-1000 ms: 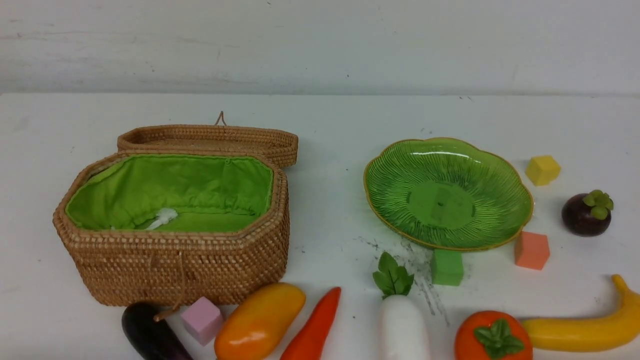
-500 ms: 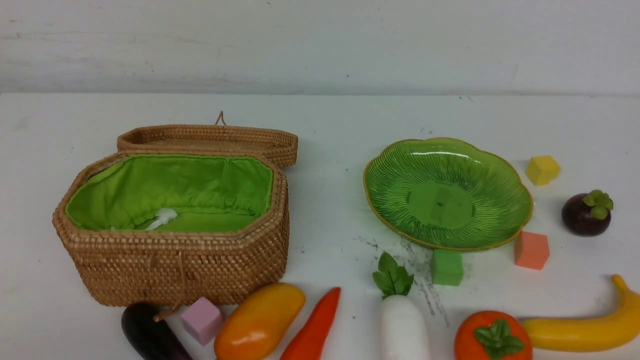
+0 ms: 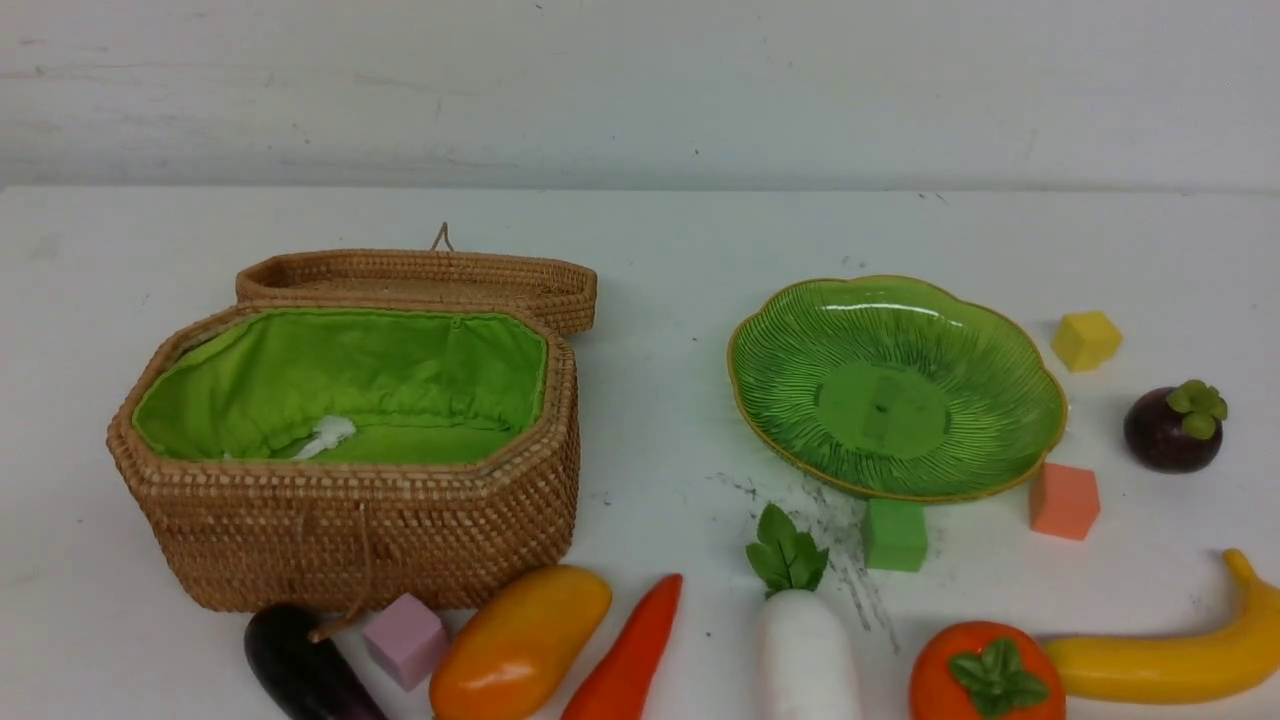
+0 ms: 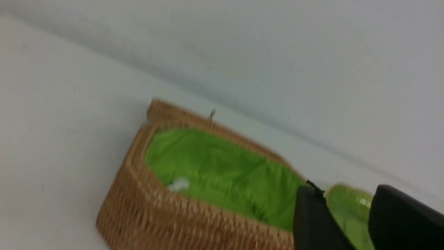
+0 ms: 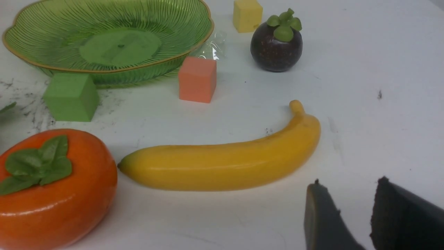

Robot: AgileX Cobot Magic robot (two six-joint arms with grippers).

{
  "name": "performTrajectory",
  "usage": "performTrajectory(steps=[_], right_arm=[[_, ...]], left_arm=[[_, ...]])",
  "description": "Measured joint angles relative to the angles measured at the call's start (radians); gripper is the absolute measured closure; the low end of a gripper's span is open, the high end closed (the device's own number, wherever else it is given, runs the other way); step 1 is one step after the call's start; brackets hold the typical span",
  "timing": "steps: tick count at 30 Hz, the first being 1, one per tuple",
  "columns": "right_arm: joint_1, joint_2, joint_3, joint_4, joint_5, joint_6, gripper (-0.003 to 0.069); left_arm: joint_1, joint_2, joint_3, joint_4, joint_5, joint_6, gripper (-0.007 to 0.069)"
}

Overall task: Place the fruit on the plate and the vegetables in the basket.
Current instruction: Use the left arm to grab an eggplant and put it into the left basket

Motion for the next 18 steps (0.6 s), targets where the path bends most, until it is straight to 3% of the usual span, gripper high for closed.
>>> performTrajectory(steps=[9,12,18], right_arm=[[0.0,0.0,0.0,0.0,0.0,0.0,0.0417],[0.0,0.0,0.0,0.0,0.0,0.0,0.0417],[0.0,0.0,0.0,-0.001,0.0,0.0,0.0417]], left_arm=[[0.0,0.251,-0.006,-0.038,0.08,-0.061,0.0386],[0.0,0.349,-0.006,-0.075,0.18,-0.092,0.0385],[-0.014,0.523,-0.006,-0.154,0.262,-0.062,0.034]])
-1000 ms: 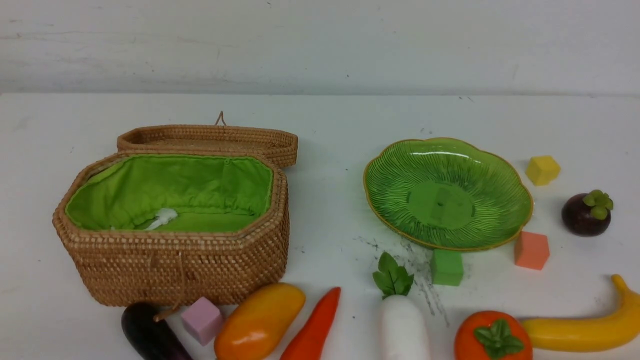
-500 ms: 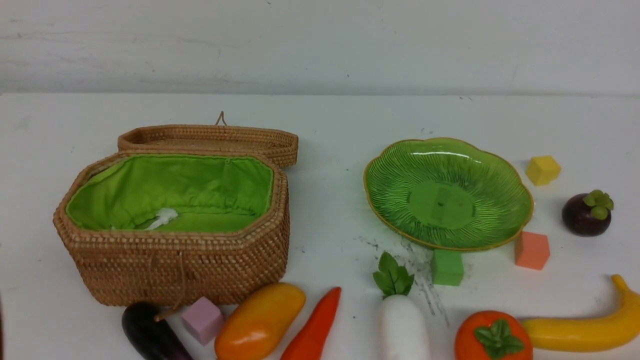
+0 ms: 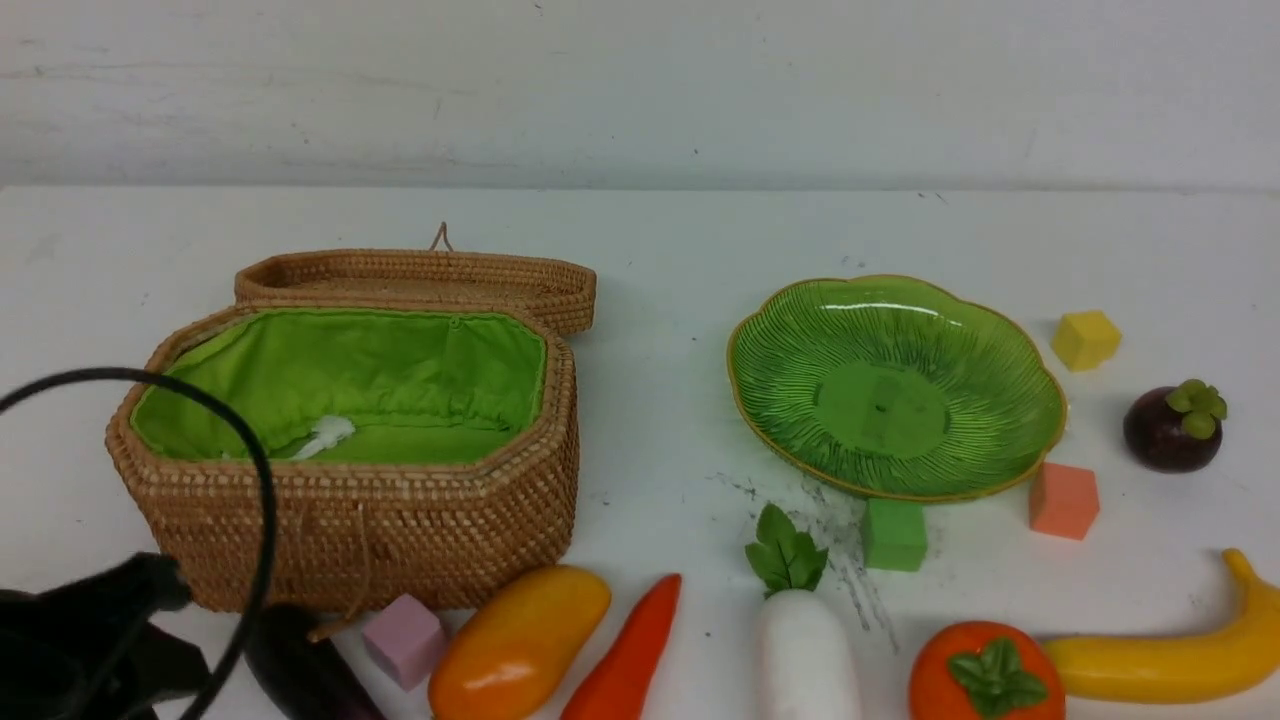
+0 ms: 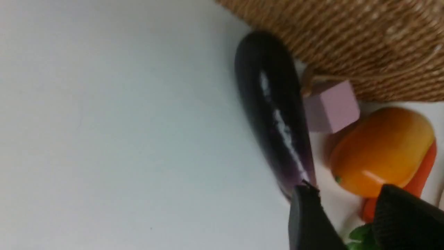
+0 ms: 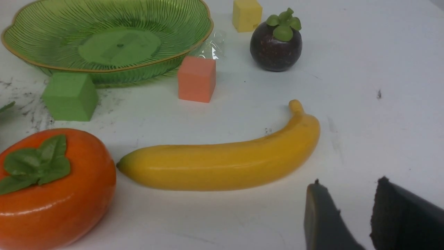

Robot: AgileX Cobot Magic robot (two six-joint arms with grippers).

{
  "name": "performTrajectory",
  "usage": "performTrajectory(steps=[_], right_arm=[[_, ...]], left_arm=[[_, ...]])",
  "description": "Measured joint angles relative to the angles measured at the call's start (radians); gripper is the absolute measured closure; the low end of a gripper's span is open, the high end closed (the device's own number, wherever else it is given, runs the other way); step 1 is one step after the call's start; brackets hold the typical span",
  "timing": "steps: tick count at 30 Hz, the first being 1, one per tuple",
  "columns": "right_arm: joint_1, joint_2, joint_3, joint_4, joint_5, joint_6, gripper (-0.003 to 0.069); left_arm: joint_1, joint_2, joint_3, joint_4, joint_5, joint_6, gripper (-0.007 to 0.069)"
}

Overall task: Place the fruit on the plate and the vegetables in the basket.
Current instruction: Use the left arm to grab an eggplant and put it into the left basket

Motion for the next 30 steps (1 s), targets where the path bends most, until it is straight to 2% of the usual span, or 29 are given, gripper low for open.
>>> performTrajectory(steps=[4,5,6,8,10,13,16,23,30], right_arm=[[0.0,0.0,0.0,0.0,0.0,0.0,0.0417],[0.0,0.0,0.0,0.0,0.0,0.0,0.0417],[0.0,0.0,0.0,0.0,0.0,0.0,0.0417],[0.0,0.0,0.0,0.0,0.0,0.0,0.0417],[0.0,0.0,0.0,0.0,0.0,0.0,0.0417],[0.0,0.0,0.0,0.0,0.0,0.0,0.0417],[0.0,0.0,0.0,0.0,0.0,0.0,0.0417],[0.0,0.0,0.0,0.0,0.0,0.0,0.0417],[0.0,0.0,0.0,0.0,0.0,0.0,0.0417]], left_arm=[[-0.096,0.109,-0.001,-0.044,-0.013,0.021,0.0244],[-0.134,0.154,-0.001,-0.044,-0.035,0.001,0.019],[-0.144,0.167,-0.001,-0.043,-0.038,-0.008,0.0183],[-0.19,0.254,-0.013,-0.025,-0.087,-0.07,0.0094],[-0.207,0.326,-0.03,-0.003,-0.13,-0.115,0.0039],[-0.21,0.417,-0.063,0.026,-0.177,-0.146,0.0003],[-0.21,0.471,-0.09,0.033,-0.202,-0.158,0.0001],[-0.21,0.596,-0.135,0.04,-0.219,-0.169,0.0069],[-0.21,0.569,-0.138,0.048,-0.211,-0.169,0.0084]])
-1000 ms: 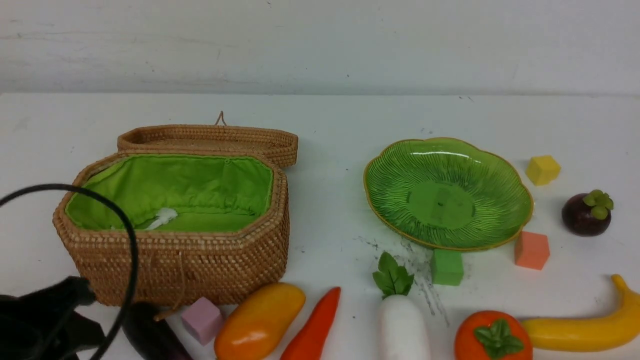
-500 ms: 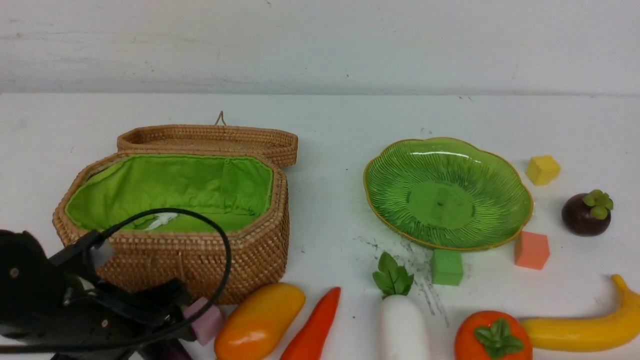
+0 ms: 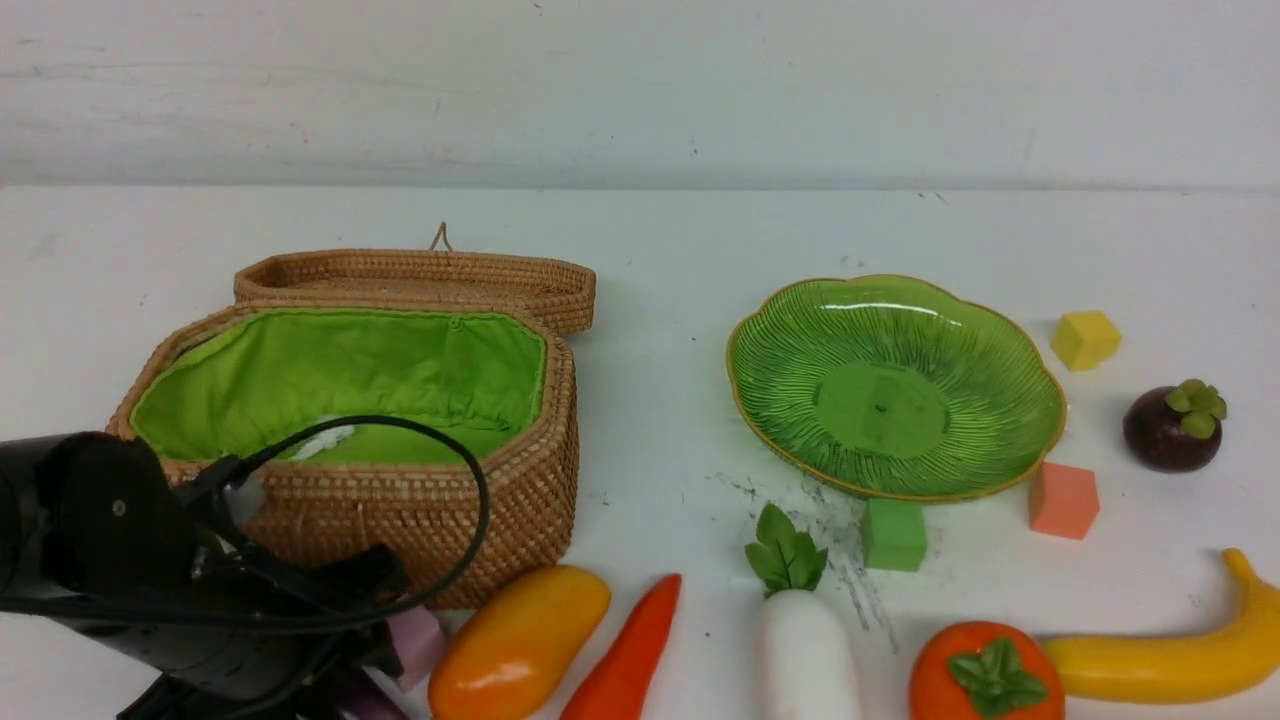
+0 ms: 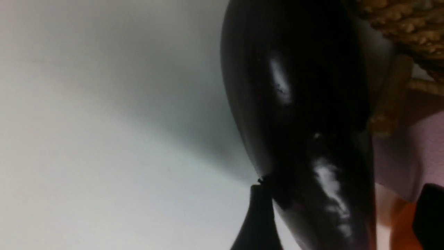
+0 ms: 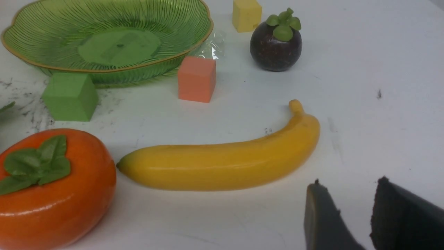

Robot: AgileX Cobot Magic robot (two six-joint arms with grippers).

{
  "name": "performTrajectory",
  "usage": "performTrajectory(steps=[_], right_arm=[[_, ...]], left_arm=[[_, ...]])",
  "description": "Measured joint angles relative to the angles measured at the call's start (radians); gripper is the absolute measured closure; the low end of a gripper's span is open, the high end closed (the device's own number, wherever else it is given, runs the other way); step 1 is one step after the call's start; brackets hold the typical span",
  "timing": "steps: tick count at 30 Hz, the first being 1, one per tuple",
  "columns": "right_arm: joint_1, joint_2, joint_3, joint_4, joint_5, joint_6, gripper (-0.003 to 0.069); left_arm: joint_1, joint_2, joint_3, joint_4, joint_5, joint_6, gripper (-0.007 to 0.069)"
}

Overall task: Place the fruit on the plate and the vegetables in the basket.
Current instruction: Use the left arm to grab an eggplant and put it into the left basket

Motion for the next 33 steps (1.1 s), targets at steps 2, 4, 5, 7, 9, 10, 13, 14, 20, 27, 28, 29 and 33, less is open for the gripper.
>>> performTrajectory(steps=[2,4,5,7,9,10,13,14,20,27,28,29,33], right_arm=[[0.0,0.0,0.0,0.0,0.0,0.0,0.0417],[0.0,0.0,0.0,0.0,0.0,0.0,0.0417],[0.0,0.0,0.0,0.0,0.0,0.0,0.0417],[0.0,0.0,0.0,0.0,0.0,0.0,0.0417],[0.0,0.0,0.0,0.0,0.0,0.0,0.0417],[0.0,0.0,0.0,0.0,0.0,0.0,0.0417],[0.0,0.0,0.0,0.0,0.0,0.0,0.0417],[0.0,0.0,0.0,0.0,0.0,0.0,0.0417],[0.0,0.0,0.0,0.001,0.0,0.0,0.0417],[0.0,0.0,0.0,0.001,0.0,0.0,0.0417],[0.0,0.0,0.0,0.001,0.0,0.0,0.0417],[0.0,0.0,0.0,0.001,0.0,0.0,0.0417],[0.0,0.0,0.0,0.001,0.0,0.0,0.0417]], left_arm=[[0.0,-0.015,0.0,0.007,0.01,0.0,0.0084],[0.0,-0.026,0.0,0.027,0.033,-0.008,0.0084],[0.0,-0.027,0.0,0.041,0.042,-0.02,0.0084],[0.0,-0.024,0.0,0.077,0.054,-0.051,0.0084],[0.0,-0.021,0.0,0.122,0.055,-0.097,0.0084],[0.0,-0.022,0.0,0.139,0.054,-0.111,0.0084],[0.0,-0.022,0.0,0.18,0.047,-0.146,0.0084],[0.0,-0.021,0.0,0.185,0.047,-0.149,0.0084],[0.0,0.008,0.0,0.202,0.046,-0.156,0.0084],[0.0,0.031,0.0,0.207,0.044,-0.157,0.0084],[0.0,0.032,0.0,0.207,0.044,-0.157,0.0084],[0.0,0.032,0.0,0.207,0.044,-0.157,0.0084],[0.0,0.032,0.0,0.208,0.047,-0.157,0.0087]])
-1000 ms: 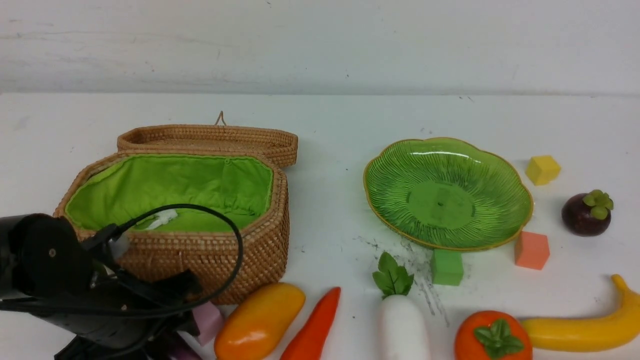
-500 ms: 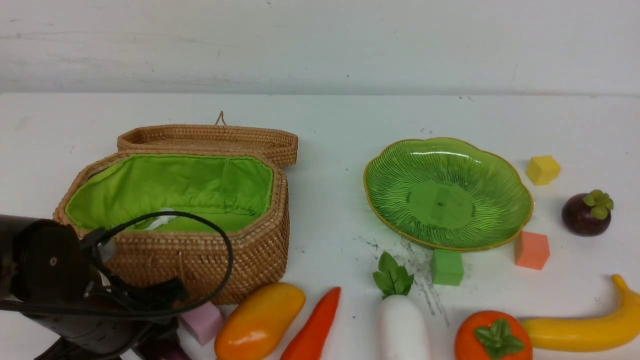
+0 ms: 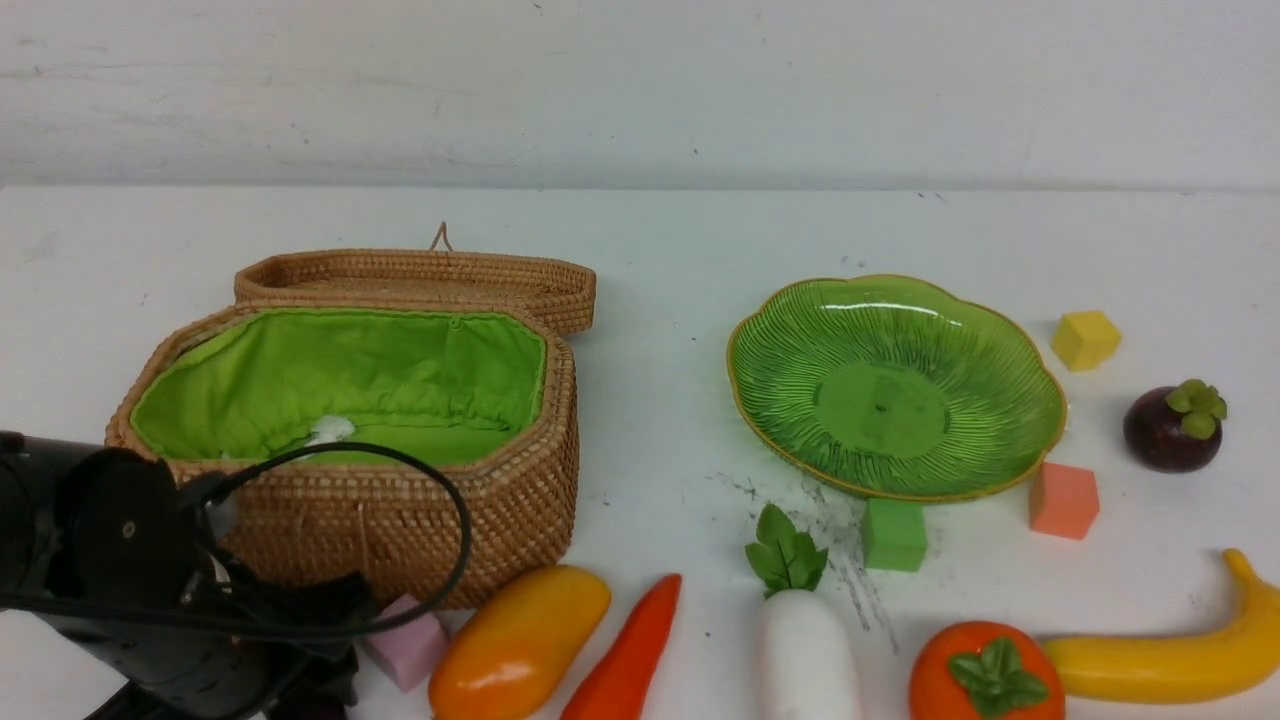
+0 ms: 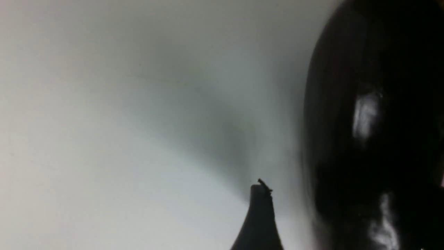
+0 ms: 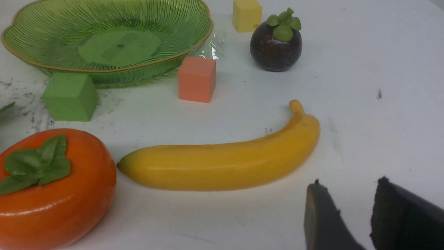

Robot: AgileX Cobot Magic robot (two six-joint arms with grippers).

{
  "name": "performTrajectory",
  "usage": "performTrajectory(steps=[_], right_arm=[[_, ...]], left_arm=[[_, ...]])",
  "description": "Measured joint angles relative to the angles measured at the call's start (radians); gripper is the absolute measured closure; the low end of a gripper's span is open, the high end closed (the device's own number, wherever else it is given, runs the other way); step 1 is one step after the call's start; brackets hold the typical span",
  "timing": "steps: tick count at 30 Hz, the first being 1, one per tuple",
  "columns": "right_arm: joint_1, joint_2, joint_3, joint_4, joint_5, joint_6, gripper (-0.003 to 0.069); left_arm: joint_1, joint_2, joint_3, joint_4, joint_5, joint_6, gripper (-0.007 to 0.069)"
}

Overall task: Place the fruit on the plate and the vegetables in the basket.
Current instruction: Use the left arm to grab an eggplant and put it into the left basket

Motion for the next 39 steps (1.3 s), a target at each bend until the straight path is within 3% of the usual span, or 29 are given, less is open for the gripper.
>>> performTrajectory(steps=[5,10,21,39], right_arm=[[0.0,0.0,0.0,0.0,0.0,0.0,0.0417],[0.0,0.0,0.0,-0.002,0.0,0.0,0.0417],[0.0,0.0,0.0,-0.001,0.0,0.0,0.0417],[0.0,0.0,0.0,0.0,0.0,0.0,0.0417]], left_arm=[[0.0,0.0,0.0,0.007,0.007,0.001,0.0135],[0.0,0.0,-0.001,0.01,0.031,0.023,0.0265],[0.0,-0.028,-0.003,0.029,0.157,0.043,0.0263],[0.0,-0.56,-0.063,0.033,0.601,0.123,0.0263]])
